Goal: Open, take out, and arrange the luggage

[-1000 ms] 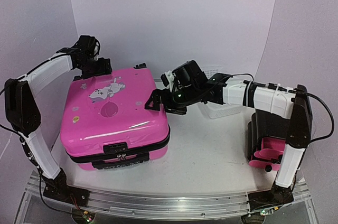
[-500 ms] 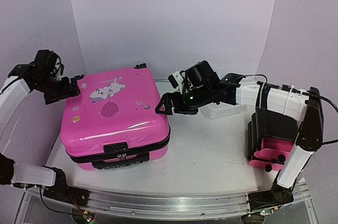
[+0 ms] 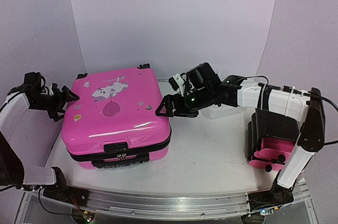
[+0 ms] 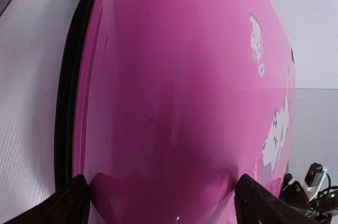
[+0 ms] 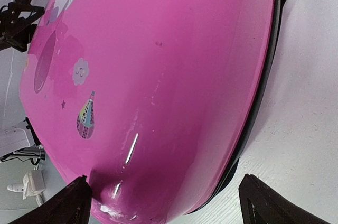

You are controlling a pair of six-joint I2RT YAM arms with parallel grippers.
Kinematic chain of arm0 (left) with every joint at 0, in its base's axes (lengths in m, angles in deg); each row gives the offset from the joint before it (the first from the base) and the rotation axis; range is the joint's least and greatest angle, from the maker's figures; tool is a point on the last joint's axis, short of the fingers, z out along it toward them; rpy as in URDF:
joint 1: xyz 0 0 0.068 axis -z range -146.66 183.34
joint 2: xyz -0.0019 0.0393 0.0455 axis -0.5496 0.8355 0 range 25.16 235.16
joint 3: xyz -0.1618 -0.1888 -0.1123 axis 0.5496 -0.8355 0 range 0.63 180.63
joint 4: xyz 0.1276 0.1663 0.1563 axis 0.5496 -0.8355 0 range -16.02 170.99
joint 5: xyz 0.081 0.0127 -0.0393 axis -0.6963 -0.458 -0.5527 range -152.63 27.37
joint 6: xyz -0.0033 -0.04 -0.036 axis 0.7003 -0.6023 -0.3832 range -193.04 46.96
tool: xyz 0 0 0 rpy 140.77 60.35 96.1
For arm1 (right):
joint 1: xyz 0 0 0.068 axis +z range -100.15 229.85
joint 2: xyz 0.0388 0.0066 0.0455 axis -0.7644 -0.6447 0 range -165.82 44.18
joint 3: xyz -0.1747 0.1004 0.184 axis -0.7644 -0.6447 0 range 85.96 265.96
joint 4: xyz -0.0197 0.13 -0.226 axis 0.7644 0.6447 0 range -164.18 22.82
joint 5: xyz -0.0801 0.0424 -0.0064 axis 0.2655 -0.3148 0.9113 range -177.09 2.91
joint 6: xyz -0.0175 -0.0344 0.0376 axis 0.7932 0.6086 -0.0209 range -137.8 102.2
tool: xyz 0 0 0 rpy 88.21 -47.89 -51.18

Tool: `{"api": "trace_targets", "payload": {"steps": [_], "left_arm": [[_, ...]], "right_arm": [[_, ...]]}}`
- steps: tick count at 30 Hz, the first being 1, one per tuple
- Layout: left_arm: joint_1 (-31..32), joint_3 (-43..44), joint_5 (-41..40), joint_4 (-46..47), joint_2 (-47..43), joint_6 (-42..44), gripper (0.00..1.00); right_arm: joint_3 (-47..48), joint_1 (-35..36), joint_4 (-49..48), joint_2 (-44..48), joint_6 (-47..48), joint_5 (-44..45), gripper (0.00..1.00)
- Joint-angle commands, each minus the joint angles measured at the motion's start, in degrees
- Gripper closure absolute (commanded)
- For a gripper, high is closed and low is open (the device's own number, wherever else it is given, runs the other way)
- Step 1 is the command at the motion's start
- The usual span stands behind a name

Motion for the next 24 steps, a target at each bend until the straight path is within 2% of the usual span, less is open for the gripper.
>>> {"api": "trace_targets", "payload": {"steps": [1,5,8,12,16,20,24], "left_arm": [[2.49,0.42,15.20,13.80,4.62,-5.23,0.07],[7.19,3.34,14.07,17.08,9.61,-5.96,0.09],[8.52,5.75,9.78,17.96,12.78,-5.60,0.11],[8.46,7.78,0.19,14.53,10.61,-1.49,0.08],[8.54,6.86,-7.09,7.23,5.58,3.77,0.04],[8.56,0.46,-3.29,5.76,1.30,3.44,0.04],[8.62,-2.50,2.30,5.87,1.10,2.59,0.07]], "right_arm": [[-1.17,1.34,-0.22,1.79,-0.61,-0.77,0.02],[-0.57,1.47,-0.14,1.84,-0.92,0.49,0.02],[0.34,1.46,3.14,2.15,-1.35,6.10,0.02],[-1.56,2.53,9.90,4.27,-1.43,13.19,0.02],[-4.54,3.71,6.93,4.37,-4.43,8.47,0.02],[-3.33,3.40,-1.09,1.00,-9.85,4.84,0.02],[3.67,-0.12,-1.85,-6.23,-13.37,0.24,0.14]]}}
